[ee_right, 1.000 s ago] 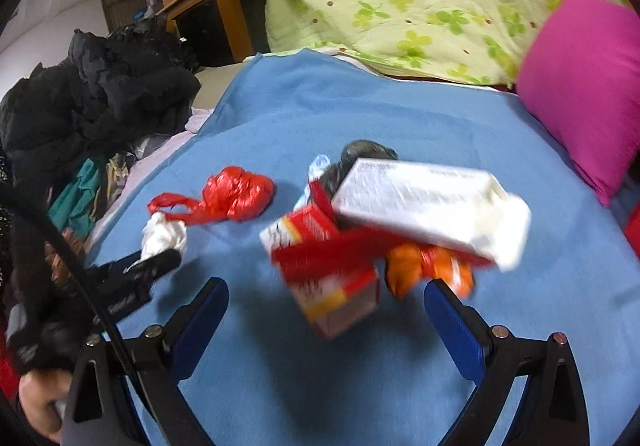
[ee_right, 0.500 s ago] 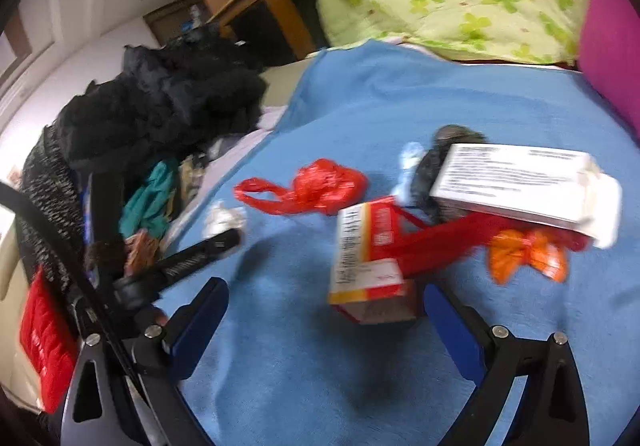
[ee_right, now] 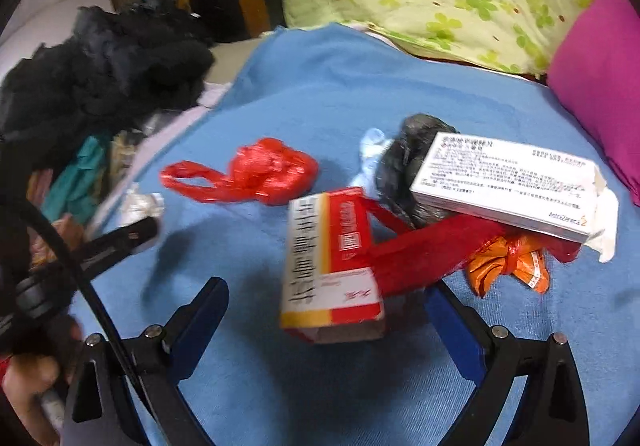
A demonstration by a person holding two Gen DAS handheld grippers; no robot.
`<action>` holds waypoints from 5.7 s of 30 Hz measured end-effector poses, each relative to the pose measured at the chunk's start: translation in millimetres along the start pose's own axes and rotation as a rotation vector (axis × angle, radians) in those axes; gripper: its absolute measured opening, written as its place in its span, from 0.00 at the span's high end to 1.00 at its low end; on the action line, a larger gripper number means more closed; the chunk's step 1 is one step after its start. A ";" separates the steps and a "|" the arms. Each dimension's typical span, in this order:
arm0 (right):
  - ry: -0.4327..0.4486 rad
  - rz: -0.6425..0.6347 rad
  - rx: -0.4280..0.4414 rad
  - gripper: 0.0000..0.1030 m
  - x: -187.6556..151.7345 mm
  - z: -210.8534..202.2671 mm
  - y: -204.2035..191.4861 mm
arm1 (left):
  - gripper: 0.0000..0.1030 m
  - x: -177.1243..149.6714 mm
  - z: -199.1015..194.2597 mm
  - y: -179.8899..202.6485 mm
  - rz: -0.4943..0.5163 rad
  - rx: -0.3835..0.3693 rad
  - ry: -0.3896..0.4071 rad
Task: Collect trash
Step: 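Grasp the orange-and-white medicine box with the right gripper while the left holds the tissue, then carry the medicine box to the red basket and release it while the left carries the tissue, then open the left gripper over the red basket to drop the white tissue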
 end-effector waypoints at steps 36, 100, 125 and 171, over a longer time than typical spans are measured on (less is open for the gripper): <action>0.124 0.321 -0.066 0.52 -136.8 -188.9 112.3 | 0.58 -71.0 -63.3 51.6 0.305 -0.002 0.000; 0.261 0.851 -0.487 0.52 -362.5 -385.4 323.5 | 0.58 -296.8 -238.6 372.8 0.895 -0.624 -0.182; 0.152 0.899 -0.568 0.51 -418.4 -372.7 342.6 | 0.58 -344.3 -238.6 391.9 0.972 -0.653 -0.262; 0.252 0.986 -0.670 0.28 -429.8 -416.7 365.0 | 0.21 -411.3 -245.6 415.6 1.106 -0.806 -0.483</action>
Point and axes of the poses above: each gripper's, at about its wrist camera, not at the fingertips, and z roughly the way its jaws point, y to its right, x to its top, the point moved 7 cm from there along z, roughly the way its jaws point, and after that the axes turned 11 degrees about -x, right-handed, at the moved point
